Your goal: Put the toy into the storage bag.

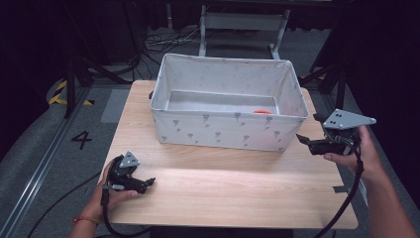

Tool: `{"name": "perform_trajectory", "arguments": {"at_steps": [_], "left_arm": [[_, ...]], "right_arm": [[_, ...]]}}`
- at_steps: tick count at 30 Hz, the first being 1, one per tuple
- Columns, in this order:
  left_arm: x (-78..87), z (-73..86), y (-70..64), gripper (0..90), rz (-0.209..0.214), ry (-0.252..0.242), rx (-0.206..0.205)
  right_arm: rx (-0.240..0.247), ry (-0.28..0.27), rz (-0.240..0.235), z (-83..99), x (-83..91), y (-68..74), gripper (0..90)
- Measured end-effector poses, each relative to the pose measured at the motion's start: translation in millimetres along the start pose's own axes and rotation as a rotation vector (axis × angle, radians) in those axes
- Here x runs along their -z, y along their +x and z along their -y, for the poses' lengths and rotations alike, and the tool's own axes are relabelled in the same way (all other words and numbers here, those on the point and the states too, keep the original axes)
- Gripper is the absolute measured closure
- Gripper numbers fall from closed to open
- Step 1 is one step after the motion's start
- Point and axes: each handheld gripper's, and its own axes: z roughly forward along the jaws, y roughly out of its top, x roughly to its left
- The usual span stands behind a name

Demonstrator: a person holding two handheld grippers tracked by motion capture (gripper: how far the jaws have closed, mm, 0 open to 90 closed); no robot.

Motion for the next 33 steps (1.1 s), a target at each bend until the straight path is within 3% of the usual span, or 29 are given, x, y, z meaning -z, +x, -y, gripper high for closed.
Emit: {"name": "perform_trajectory", "arguments": {"at_steps": [6, 17, 33], "left_arm": [[0.0, 0.0, 0.0, 0.3, 0.000, 0.000, 0.000], [0.0, 0.0, 0.0, 0.2, 0.000, 0.000, 0.000], [0.0, 0.0, 0.0, 0.3, 0.000, 0.000, 0.000]], "right_arm": [[-0.006, 0.000, 0.004, 10.3, 1.4, 3.7, 18.2], [0.004, 0.047, 0.019, 30.4, -8.7, 11.4, 18.5], [-0.054, 0.117, 0.004, 77.1, -31.1, 18.4, 19.0]]}}
